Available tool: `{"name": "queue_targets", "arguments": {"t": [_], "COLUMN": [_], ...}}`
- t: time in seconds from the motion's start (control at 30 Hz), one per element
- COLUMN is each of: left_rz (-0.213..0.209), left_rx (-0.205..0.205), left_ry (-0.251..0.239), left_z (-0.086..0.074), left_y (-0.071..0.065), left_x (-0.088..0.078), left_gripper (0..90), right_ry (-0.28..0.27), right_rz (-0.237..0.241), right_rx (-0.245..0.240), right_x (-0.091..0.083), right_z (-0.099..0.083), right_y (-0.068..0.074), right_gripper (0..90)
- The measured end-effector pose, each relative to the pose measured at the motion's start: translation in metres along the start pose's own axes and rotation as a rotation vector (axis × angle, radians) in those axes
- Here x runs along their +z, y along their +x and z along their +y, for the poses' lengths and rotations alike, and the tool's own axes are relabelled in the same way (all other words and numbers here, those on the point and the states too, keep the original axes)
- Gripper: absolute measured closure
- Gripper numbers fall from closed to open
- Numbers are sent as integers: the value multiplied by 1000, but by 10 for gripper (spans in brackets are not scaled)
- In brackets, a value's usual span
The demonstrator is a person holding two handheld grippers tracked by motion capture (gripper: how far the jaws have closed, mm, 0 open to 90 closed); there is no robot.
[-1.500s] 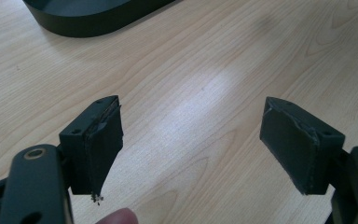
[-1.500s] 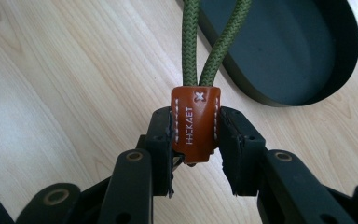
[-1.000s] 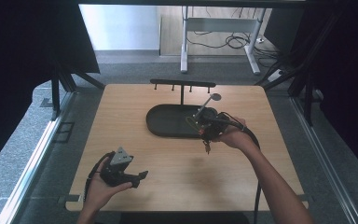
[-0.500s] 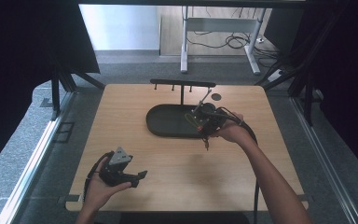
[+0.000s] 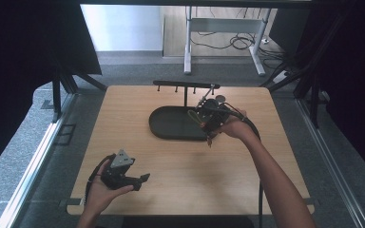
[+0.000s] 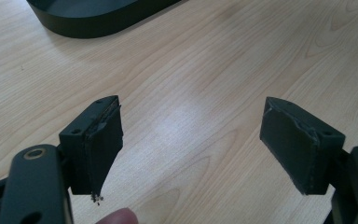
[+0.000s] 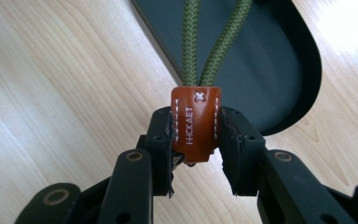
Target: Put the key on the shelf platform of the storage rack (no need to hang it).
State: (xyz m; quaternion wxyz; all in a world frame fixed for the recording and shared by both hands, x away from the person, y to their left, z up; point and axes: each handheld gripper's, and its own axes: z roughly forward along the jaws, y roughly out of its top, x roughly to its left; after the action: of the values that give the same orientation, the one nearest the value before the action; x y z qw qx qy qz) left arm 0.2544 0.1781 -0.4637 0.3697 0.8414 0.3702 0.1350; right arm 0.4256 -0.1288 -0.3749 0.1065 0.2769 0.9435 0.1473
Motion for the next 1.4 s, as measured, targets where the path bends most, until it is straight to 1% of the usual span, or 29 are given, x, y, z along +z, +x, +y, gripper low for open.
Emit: {"name": "queue_targets", "arguments": {"t": [0.07,0.17,0.27,0.4,0.43,0.53,0.77,0.83,1.1,1.17,1.2,1.37,1.4], "left_rz": [1,0,0,-1,-2,-2,-4,-5,-4,-3,-4,-3,-3], "left_rx": [1,0,1,1,2,3,1,2,3,2,1,1,-2], "left_ry": [2,2,3,3,3,3,-4,-4,-3,-4,-3,-3,-4], "left_z": [0,0,0,0,0,0,0,0,0,0,0,0,0], "left_y": [0,0,0,-1,-1,-1,-1,-1,-1,0,0,0,0], "left_x": [0,0,1,1,1,1,0,0,-1,-1,-1,-1,-1], "left_gripper": [214,214,214,214,214,214,214,214,214,214,214,214,214], "right_ry": [5,-9,-15,-4,1,0,7,8,1,-4,-10,6,9], "right_rz": [-5,-15,-13,-11,-11,-11,-14,-12,-10,-6,-5,-14,-11], "right_rx": [-2,-12,-9,-7,5,-2,-1,9,20,33,24,26,27], "right_x": [1,1,2,4,5,6,16,17,24,27,29,36,40], "right_z": [3,7,12,16,18,20,23,24,30,33,33,35,35], "right_y": [-1,-5,-6,-9,-9,-11,-17,-19,-29,-30,-32,-34,-36], "right_gripper": [663,664,664,664,663,663,664,663,663,663,663,663,663]}}
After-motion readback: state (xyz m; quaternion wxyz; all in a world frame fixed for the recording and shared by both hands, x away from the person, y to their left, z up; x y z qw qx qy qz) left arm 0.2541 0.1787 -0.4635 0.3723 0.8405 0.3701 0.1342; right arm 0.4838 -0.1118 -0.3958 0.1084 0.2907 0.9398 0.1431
